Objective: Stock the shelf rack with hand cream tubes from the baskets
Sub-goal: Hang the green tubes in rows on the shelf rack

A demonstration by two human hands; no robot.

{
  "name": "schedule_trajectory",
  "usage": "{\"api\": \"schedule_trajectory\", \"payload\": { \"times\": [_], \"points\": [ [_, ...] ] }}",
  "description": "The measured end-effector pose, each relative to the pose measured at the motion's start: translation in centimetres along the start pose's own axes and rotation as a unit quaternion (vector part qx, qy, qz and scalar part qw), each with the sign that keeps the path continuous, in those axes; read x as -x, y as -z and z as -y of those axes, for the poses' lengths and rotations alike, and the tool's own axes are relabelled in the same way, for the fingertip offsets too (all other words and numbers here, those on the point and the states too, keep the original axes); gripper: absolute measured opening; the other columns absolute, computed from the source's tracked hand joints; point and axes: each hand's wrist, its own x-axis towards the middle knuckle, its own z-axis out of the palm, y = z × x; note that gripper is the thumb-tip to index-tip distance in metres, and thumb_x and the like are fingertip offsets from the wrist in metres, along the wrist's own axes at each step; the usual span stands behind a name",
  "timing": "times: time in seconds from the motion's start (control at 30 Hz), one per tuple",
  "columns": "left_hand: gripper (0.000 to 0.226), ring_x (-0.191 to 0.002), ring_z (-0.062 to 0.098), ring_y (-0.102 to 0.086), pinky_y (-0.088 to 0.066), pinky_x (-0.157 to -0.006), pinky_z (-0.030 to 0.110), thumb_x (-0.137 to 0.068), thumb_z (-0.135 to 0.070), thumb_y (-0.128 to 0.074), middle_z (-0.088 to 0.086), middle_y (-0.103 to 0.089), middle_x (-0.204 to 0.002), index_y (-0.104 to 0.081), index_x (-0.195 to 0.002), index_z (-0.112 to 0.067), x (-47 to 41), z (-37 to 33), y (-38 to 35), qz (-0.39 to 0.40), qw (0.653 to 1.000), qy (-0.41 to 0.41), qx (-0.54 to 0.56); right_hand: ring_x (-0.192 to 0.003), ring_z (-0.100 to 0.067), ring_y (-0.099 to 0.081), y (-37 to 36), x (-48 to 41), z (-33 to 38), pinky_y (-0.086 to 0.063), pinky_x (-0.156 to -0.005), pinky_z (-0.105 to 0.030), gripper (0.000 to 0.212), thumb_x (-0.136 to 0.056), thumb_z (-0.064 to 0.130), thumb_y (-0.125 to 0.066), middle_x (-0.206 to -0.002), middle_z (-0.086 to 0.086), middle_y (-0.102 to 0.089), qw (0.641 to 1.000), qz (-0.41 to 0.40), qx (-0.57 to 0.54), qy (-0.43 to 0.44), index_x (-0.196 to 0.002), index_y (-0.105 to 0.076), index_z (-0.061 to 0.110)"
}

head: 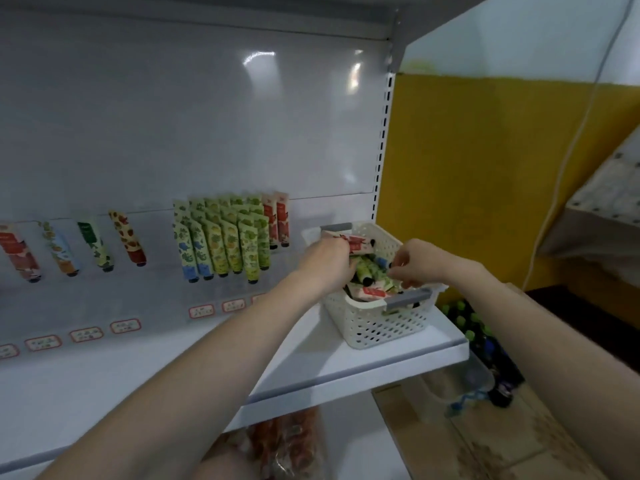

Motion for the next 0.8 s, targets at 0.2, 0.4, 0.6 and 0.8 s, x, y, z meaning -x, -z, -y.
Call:
{"api": "schedule_trajectory", "payload": {
  "times": [0.2, 0.4, 0.6, 0.8],
  "points": [
    [0.032, -0.083, 0.021, -0.057, -0.043, -0.065, 0.027, -0.097, -0.02, -0.042, 0.011, -0.061, -0.107, -0.051, -0.121, 0.0, -4.9, -0.9, -2.5, 0.082, 0.989, 0.103, -0.07, -0.105, -0.021, -0.056, -1.0, -1.2, -0.2, -0.046, -0.096, -0.036, 0.036, -0.084, 0.038, -0.064, -0.118, -0.005, -0.061, 0.987, 0.128, 0.092, 0.042, -0.112, -0.064, 0.014],
    [0.025, -0.059, 0.013, -0.049, -0.033, -0.047, 0.024, -0.094, -0.034, -0.045, 0.002, -0.051, -0.071, -0.056, -0.089, -0.012, -7.1, -0.9, -4.0, 0.179, 0.971, 0.15, -0.06, -0.094, -0.013, -0.05, -1.2, -2.2, -0.7, -0.043, -0.083, -0.025, 0.028, -0.085, 0.032, -0.065, -0.102, 0.006, -0.054, 0.983, 0.138, 0.093, 0.075, -0.11, -0.065, 0.02],
    [0.021, -0.06, 0.014, -0.053, -0.04, -0.046, 0.024, -0.084, -0.028, -0.062, 0.004, -0.054, -0.073, -0.055, -0.091, -0.01, -7.7, -0.8, -2.9, 0.246, 0.953, 0.173, -0.015, -0.093, -0.015, -0.054, -1.3, -2.5, -0.8, -0.046, -0.081, -0.025, 0.027, -0.082, 0.032, -0.068, -0.096, 0.006, -0.056, 0.981, 0.13, 0.106, 0.094, -0.106, -0.065, 0.019],
    [0.022, -0.067, 0.016, -0.055, -0.042, -0.047, 0.023, -0.085, -0.013, -0.054, 0.006, -0.059, -0.085, -0.059, -0.106, -0.012, -7.2, -0.5, -2.2, 0.165, 0.964, 0.167, 0.121, -0.092, -0.018, -0.055, -1.2, -2.0, -0.6, -0.047, -0.079, -0.029, 0.03, -0.081, 0.031, -0.069, -0.1, 0.0, -0.059, 0.983, 0.118, 0.104, 0.091, -0.105, -0.063, 0.015]
  ]
}}
